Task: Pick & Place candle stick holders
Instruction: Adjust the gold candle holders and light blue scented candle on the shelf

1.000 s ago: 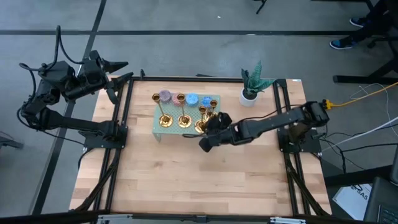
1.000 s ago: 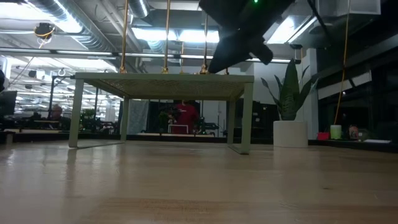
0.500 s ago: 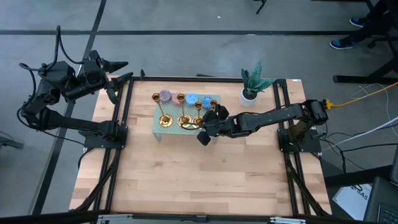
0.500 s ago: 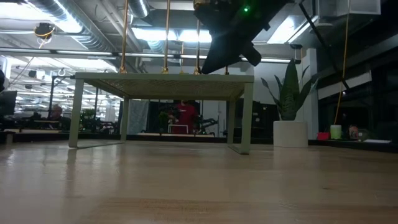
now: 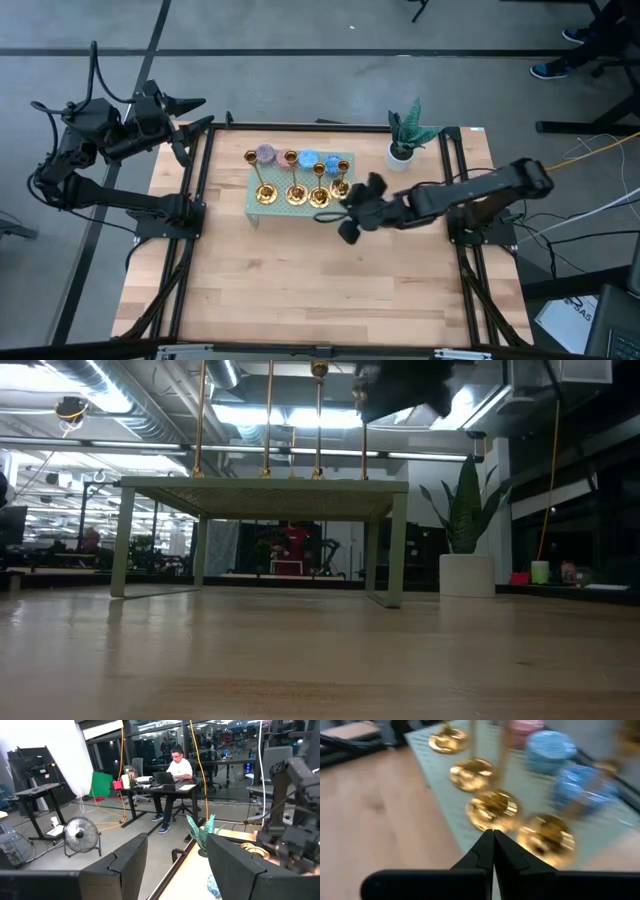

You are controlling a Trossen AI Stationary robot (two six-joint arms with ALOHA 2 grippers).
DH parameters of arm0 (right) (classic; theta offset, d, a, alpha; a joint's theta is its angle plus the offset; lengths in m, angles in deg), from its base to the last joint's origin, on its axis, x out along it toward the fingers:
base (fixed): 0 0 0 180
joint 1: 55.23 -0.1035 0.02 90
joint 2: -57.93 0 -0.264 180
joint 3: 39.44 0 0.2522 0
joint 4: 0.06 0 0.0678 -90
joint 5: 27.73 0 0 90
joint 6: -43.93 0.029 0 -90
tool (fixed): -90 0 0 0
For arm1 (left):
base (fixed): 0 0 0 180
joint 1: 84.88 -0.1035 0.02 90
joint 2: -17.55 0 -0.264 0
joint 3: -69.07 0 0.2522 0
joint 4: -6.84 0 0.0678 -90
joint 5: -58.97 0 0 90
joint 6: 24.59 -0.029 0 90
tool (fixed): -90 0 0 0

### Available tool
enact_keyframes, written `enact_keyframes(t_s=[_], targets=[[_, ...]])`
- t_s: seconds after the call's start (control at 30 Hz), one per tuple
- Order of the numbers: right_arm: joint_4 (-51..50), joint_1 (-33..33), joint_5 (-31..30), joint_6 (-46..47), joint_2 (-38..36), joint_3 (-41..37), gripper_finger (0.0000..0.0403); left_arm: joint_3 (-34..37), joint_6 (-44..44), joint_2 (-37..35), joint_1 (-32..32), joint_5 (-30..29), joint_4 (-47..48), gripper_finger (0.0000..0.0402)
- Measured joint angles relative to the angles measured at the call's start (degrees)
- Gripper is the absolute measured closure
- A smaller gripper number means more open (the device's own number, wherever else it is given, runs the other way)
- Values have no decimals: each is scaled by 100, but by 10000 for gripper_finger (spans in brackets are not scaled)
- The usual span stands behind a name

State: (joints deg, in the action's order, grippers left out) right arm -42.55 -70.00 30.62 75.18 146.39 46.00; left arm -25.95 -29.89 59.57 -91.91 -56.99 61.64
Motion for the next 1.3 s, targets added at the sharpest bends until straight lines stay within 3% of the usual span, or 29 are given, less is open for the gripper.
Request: enact_keyframes(t_s=[0.13,0.27,0.4,0.5,0.73,0.87,1.1,1.3], targets=[[-492,-208,-760,526,-490,-419,393,0,0,0,0,0,0,201],[157,-174,-924,679,-872,-1105,393,0,-110,0,0,1,3,201],[1511,-69,-748,-218,-990,-1618,379,0,-144,2,0,-2,0,201],[1931,45,-610,-627,-985,-1865,349,0,-145,0,2,-4,-4,201],[2054,451,-624,-621,-966,-2046,246,0,-2,2,2,-117,-4,201],[2079,774,-411,-694,-933,-2048,205,0,7,0,0,-214,-7,201],[2240,1205,554,-1150,-806,-2048,192,-2,7,28,2,-212,-6,201],[2599,1283,638,-1679,-778,-2046,195,-2,13,71,2,-212,-7,201]])
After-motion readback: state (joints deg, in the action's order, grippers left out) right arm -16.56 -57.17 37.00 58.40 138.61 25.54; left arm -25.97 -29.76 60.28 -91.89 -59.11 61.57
